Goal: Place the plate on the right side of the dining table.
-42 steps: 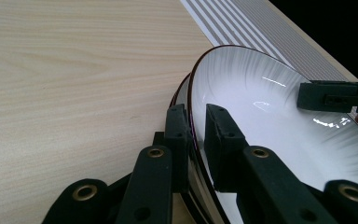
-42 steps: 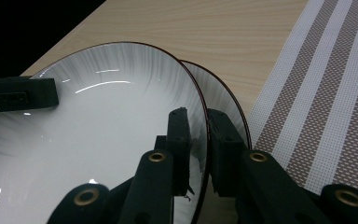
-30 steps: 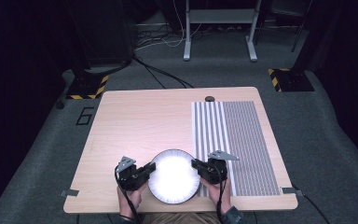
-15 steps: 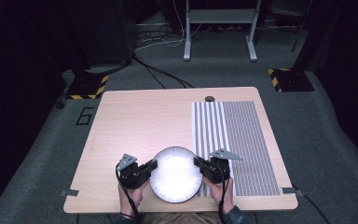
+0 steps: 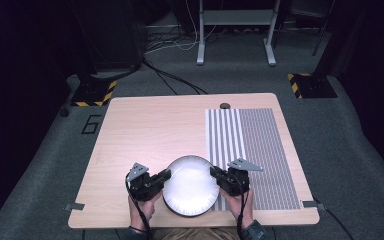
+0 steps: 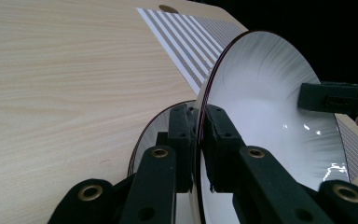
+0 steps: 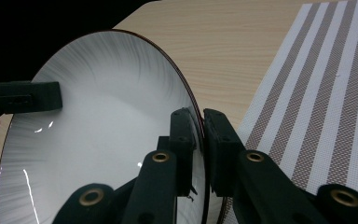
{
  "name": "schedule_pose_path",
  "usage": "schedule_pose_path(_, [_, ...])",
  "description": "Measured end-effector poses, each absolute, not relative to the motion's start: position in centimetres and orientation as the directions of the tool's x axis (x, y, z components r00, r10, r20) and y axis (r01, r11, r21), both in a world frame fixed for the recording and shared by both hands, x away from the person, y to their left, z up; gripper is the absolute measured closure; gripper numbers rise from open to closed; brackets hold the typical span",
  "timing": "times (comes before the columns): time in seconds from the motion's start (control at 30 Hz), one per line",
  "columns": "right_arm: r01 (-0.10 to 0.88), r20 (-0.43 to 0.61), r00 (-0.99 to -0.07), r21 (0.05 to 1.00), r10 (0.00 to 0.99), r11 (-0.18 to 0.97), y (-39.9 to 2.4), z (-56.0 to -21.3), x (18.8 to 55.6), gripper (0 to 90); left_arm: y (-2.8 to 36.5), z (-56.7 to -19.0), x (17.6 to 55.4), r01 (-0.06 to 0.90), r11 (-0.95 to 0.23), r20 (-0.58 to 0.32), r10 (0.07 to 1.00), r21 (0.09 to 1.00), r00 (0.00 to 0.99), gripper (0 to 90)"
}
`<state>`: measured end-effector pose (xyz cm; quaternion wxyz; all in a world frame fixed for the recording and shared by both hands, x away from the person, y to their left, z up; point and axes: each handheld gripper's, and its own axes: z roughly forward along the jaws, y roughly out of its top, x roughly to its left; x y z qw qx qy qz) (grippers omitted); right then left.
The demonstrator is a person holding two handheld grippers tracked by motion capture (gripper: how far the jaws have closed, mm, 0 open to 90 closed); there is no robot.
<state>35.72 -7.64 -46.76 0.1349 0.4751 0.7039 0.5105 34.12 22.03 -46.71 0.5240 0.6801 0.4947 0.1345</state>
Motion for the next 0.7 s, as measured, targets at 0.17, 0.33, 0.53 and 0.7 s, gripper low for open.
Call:
schedule_pose_path(0.17, [0.526,0.288,-0.509,0.85,0.811,0.028,-8.0,-46.3,35.6,81.7,21.6,-46.3,34.3,0.521,0.033,-0.327,0.811,0.853,0.485,81.7])
schedule_pose_path(0.33, [0.516,0.275,-0.509,0.856,0.816,0.034,-8.3,-45.9,35.5,81.6,21.3,-46.1,34.4,0.519,0.036,-0.334,0.803,0.854,0.493,81.7])
schedule_pose_path(0.53, [0.507,0.267,-0.508,0.862,0.819,0.033,-8.6,-45.5,35.4,81.3,21.0,-45.8,34.4,0.515,0.03,-0.33,0.8,0.856,0.502,81.7])
schedule_pose_path(0.7, [0.497,0.26,-0.503,0.867,0.824,0.03,-9.0,-45.1,35.4,80.8,20.6,-45.5,34.6,0.517,0.017,-0.326,0.794,0.856,0.513,81.7])
